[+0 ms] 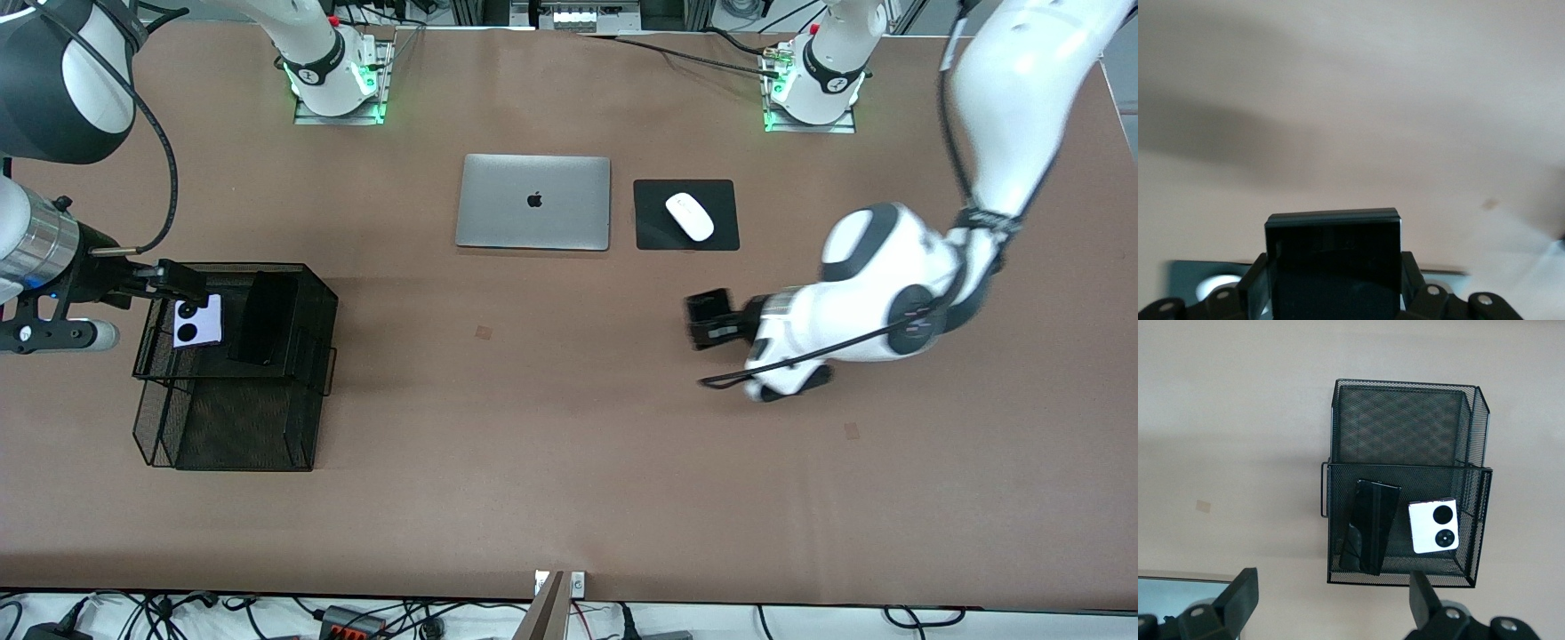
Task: Place phones with both arms
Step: 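Carry the small black flip phone with the left gripper toward the laptop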
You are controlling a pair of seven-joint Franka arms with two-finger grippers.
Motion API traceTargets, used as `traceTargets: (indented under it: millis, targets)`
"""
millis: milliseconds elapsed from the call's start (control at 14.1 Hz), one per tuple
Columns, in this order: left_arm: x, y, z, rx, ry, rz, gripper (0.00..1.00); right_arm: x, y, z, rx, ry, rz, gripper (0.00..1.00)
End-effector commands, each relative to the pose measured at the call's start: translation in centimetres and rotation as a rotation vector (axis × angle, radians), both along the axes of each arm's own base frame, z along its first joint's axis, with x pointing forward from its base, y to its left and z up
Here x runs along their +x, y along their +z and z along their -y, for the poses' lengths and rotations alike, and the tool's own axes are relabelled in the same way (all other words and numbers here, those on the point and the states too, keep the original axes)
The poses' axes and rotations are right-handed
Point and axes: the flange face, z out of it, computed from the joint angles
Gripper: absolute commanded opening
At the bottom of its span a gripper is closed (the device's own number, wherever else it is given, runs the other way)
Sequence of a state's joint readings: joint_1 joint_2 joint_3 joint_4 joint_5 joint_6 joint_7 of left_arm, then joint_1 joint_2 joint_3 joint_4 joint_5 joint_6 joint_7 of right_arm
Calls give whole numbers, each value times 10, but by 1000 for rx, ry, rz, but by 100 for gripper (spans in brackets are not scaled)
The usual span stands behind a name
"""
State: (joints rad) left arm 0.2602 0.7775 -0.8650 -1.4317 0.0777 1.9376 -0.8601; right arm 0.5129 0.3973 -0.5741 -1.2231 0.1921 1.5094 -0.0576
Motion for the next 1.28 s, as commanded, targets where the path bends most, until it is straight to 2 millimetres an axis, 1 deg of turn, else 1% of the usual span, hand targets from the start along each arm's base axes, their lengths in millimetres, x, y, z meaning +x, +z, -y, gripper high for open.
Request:
traceTargets:
  millis: [0,71,142,213,284,355,426,497,568,639,710,781,852,923,994,1065,1206]
  targets:
    - [18,1,61,-20,126,3,24,-6,3,1,19,13,-7,100]
    - [14,0,85,-23,117,23,24,-6,4,2,28,14,-6,100]
    - [13,-5,99,-19,114,39,24,-6,5,0,29,17,-6,100]
    - [6,-11,120,-20,114,53,25,-6,5,-1,29,18,-6,100]
    - [2,-16,134,-6,168,55,25,-6,5,2,29,16,-5,100]
    - [-5,-19,153,-3,220,65,25,-6,5,3,32,11,-6,100]
    - [-11,-24,170,1,234,104,25,-9,7,9,42,-6,-5,100]
    - [-14,-31,180,14,227,144,24,-13,6,3,67,8,-5,100]
    - [-18,-34,191,15,214,188,24,-13,9,9,88,11,6,100]
    - [-24,-44,205,13,188,226,24,-13,11,10,113,6,11,100]
    - [-33,-49,221,-2,165,263,24,-14,14,16,107,3,18,100]
    - [-37,-53,231,-7,156,304,24,-15,20,17,95,13,34,100]
    - [-43,-59,238,11,104,353,24,-17,24,21,83,21,41,100]
    - [-53,-67,250,33,-7,407,24,-19,30,24,57,35,58,100]
    - [-58,-82,253,49,-111,441,24,-20,31,25,23,49,69,100]
    - [-59,-89,254,50,-198,470,25,-24,34,25,3,56,68,100]
    - [-61,-98,253,62,-331,514,25,-27,33,29,-3,54,56,100]
